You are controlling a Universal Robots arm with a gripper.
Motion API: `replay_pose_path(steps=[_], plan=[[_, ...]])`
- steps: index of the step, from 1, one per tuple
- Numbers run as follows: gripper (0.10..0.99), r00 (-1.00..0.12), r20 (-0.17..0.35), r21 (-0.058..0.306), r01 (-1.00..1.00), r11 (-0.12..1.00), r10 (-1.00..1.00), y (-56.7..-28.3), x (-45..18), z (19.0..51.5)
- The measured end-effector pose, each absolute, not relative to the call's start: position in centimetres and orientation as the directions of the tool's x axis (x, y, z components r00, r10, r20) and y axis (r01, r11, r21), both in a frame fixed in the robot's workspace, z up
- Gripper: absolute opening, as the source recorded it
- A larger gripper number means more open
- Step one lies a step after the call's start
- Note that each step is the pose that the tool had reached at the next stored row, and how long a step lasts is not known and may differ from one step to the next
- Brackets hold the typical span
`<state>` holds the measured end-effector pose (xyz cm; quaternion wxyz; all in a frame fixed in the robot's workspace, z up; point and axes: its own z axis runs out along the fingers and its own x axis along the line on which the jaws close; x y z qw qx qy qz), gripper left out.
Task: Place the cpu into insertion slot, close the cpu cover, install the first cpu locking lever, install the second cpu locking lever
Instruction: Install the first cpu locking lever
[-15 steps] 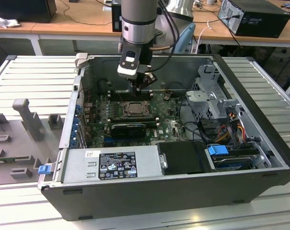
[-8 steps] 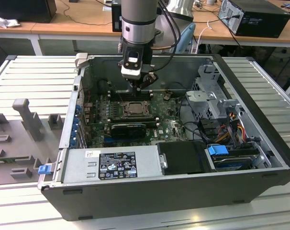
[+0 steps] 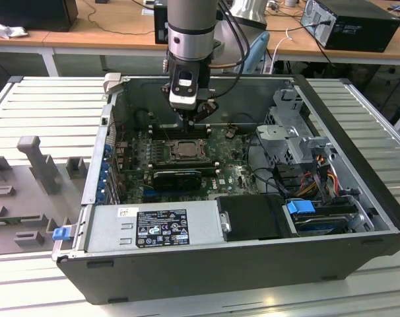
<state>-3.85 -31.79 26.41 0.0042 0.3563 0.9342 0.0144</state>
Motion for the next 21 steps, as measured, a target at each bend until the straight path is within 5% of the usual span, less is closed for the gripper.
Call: replay_pose_path(steps=[21], plan=[[0.106, -0.844, 0.002, 0.030, 0.536, 0.844, 0.536, -31.79, -3.85, 26.41]])
